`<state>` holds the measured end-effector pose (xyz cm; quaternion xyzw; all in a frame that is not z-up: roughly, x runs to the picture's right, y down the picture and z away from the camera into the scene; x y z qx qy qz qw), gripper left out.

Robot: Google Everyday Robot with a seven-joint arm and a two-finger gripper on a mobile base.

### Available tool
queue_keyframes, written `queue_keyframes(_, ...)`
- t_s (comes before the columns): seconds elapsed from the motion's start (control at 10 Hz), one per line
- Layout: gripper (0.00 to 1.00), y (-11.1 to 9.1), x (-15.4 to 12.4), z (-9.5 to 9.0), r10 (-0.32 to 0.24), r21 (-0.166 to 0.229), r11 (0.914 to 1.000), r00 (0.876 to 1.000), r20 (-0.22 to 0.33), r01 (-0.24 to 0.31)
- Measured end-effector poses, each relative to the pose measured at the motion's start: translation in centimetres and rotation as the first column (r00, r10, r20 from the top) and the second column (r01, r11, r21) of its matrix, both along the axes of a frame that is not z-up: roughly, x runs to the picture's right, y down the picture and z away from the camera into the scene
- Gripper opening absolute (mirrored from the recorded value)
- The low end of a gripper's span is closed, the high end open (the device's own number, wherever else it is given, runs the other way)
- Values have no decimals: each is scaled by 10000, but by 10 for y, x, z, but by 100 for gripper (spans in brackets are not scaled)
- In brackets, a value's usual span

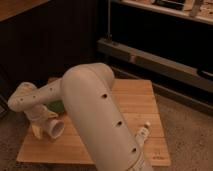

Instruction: Place the ceramic cup in the ceramic bowl

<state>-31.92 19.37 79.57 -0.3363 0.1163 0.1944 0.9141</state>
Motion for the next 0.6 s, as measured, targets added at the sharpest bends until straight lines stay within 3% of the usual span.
queue_keyframes(0.2, 80, 4, 3, 7, 61, 197, 9998, 9957, -925, -43)
queue_keyframes(0.3, 80, 7, 7, 8, 396, 200, 9991, 9897, -1376, -372)
queue_keyframes(0.4, 80, 8, 19, 12, 982, 382, 9950, 9734, -2071, -923)
queue_keyframes(0.6, 80, 26, 29, 14, 1992, 126, 9790, 9408, -2743, -2036)
